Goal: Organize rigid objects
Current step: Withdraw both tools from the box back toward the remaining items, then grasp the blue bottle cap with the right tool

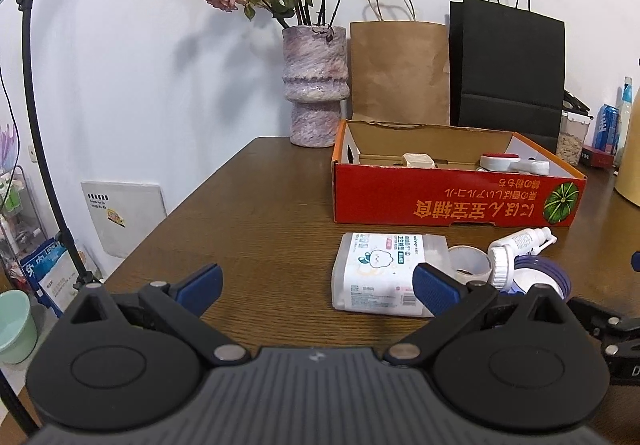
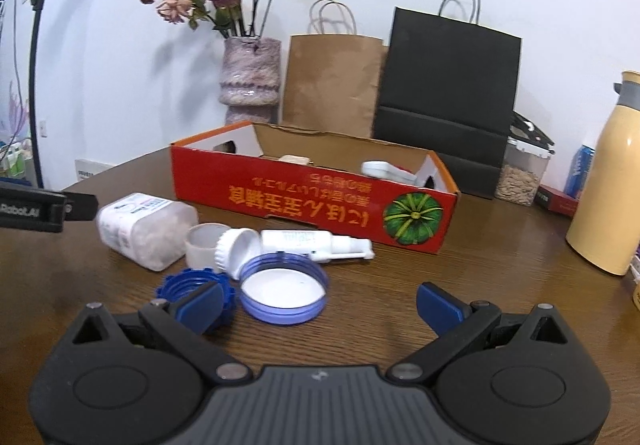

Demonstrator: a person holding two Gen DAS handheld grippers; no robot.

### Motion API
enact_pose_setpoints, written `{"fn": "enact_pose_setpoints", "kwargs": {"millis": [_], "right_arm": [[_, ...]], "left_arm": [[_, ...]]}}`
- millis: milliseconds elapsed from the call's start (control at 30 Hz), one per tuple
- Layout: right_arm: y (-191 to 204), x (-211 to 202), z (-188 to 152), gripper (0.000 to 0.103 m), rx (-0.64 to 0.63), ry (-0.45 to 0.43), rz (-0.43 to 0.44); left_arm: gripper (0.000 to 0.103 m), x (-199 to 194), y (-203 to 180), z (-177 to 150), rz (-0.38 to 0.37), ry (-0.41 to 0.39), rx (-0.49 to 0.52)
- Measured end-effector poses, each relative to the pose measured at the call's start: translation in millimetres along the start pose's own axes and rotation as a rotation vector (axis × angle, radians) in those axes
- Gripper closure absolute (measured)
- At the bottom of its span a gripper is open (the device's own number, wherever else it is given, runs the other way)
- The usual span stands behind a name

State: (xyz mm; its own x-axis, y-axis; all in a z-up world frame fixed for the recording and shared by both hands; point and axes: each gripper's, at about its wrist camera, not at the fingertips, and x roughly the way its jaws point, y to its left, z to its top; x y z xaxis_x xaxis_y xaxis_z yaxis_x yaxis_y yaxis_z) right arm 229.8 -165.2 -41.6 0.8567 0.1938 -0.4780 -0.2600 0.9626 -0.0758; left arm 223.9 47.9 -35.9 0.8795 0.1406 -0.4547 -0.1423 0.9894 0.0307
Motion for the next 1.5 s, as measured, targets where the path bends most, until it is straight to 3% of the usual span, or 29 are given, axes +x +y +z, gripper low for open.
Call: {"fn": "enact_pose_setpoints", "kwargs": {"millis": [600, 800, 900, 1500], "right_arm": [[41, 26, 6, 0.016, -0.004, 0.138, 0.156], [47, 42, 10, 0.033, 0.027, 0.187, 0.181], [49, 45, 13, 0.05, 0.03, 0.178, 0.179], [36, 24, 15, 0.05, 0.073, 0.045, 0.191]], "left_arm": [[0.0, -7, 31, 0, -0.01, -0.023, -0.01], [0.0, -8, 41, 0, -0.005, -0.026, -0.042], [0.0, -11, 39, -1, -0.012, -0.032, -0.032], [0.0, 7, 40, 1, -0.024, 0.019, -0.065]]}}
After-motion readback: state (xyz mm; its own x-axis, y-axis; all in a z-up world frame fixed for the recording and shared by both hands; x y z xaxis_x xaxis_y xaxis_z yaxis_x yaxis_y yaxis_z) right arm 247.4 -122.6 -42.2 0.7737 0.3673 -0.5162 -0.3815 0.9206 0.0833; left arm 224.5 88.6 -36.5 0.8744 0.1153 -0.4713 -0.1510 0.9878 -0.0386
